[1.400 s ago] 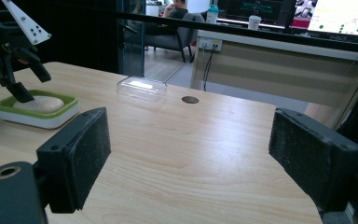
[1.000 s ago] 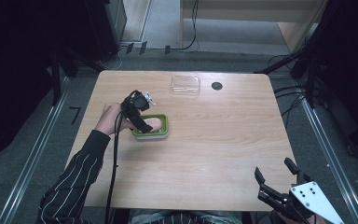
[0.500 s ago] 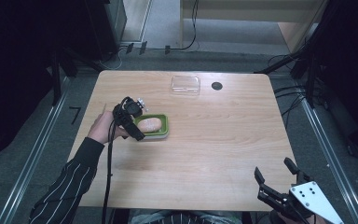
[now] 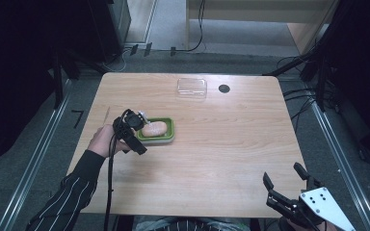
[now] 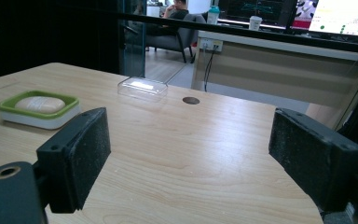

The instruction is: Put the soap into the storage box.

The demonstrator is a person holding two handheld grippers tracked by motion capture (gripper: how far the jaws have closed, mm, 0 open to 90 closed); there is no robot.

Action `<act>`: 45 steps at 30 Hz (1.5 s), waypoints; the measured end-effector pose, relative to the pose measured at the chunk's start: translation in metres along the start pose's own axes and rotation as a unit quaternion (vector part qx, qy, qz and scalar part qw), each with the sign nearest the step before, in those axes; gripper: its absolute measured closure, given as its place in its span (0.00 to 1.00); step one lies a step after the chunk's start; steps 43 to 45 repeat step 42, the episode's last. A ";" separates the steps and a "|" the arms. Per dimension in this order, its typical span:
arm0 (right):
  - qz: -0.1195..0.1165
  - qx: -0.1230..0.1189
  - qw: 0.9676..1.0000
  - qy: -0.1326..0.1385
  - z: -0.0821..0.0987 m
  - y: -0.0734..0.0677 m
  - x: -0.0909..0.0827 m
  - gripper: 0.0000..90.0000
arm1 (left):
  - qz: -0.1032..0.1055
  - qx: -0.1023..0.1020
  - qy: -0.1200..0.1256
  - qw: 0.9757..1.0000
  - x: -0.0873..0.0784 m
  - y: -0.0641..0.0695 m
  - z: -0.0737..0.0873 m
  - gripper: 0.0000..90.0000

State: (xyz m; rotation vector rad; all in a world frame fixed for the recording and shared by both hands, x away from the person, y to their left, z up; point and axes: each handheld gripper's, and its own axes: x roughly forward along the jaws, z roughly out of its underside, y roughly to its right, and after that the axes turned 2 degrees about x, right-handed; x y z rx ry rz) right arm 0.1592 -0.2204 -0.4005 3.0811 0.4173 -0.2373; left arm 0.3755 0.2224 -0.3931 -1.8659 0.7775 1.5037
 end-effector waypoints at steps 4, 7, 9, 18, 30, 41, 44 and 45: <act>0.000 0.000 1.000 0.000 0.000 0.000 0.000 0.15 | 0.003 -0.005 -0.003 1.000 0.002 0.005 0.008 0.05; 0.000 0.001 1.000 0.001 0.000 0.000 0.000 0.15 | 0.004 -0.013 -0.006 1.000 0.002 0.006 0.015 0.05; 0.000 0.001 1.000 0.001 0.000 0.000 0.000 0.15 | 0.007 -0.016 -0.006 1.000 0.003 0.007 0.017 0.05; 0.000 0.001 1.000 0.000 0.000 0.000 0.000 0.15 | 0.017 -0.025 -0.021 0.999 0.009 0.014 0.036 0.05; 0.000 0.000 1.000 -0.001 0.000 0.000 0.000 0.15 | 0.022 -0.035 -0.035 0.999 0.020 0.027 0.059 0.05; -0.001 0.000 1.000 0.002 0.000 0.000 0.000 0.15 | 0.029 -0.033 -0.047 0.998 0.027 0.029 0.068 0.05; -0.001 0.001 1.000 0.002 0.000 0.001 0.000 0.15 | 0.029 -0.031 -0.047 0.998 0.027 0.029 0.068 0.04; -0.001 0.001 1.000 0.002 0.000 0.001 0.000 0.15 | 0.029 -0.031 -0.047 0.998 0.027 0.029 0.068 0.04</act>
